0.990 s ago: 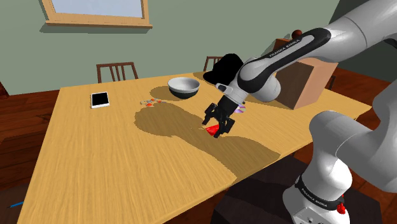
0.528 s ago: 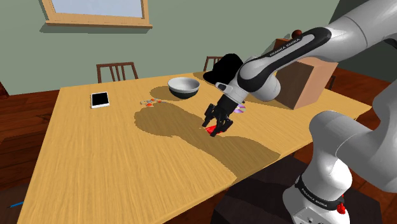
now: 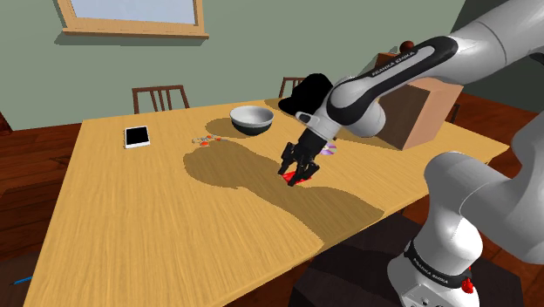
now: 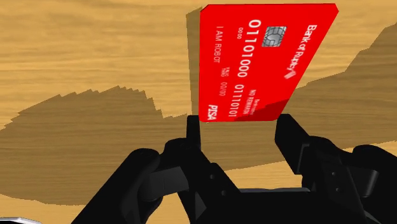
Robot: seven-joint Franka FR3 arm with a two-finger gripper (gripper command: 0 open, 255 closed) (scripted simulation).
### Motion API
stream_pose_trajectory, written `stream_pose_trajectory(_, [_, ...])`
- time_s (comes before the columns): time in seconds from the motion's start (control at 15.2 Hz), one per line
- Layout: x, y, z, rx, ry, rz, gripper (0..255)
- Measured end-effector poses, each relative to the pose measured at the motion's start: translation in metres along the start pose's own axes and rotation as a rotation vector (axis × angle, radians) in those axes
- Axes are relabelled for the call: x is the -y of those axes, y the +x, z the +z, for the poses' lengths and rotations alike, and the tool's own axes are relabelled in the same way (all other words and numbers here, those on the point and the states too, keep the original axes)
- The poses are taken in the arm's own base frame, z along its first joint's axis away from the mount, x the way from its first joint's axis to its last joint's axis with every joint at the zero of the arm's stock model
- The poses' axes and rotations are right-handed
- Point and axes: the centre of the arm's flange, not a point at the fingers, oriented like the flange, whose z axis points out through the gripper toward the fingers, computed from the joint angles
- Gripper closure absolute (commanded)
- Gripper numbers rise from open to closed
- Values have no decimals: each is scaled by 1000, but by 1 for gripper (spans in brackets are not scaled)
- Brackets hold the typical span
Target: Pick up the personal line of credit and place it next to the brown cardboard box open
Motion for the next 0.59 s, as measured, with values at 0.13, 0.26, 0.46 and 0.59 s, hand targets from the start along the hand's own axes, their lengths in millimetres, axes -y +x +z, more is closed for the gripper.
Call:
stream_pose_trajectory(0.13, [0,5,-7,1,1,1,255])
stream_pose_trajectory(0.26, [0,10,-15,2,1,1,255])
stream_pose_trajectory(0.46, [0,19,-28,2,1,1,255])
stream_pose_trajectory(0.59, [-1,24,-37,2,1,1,255])
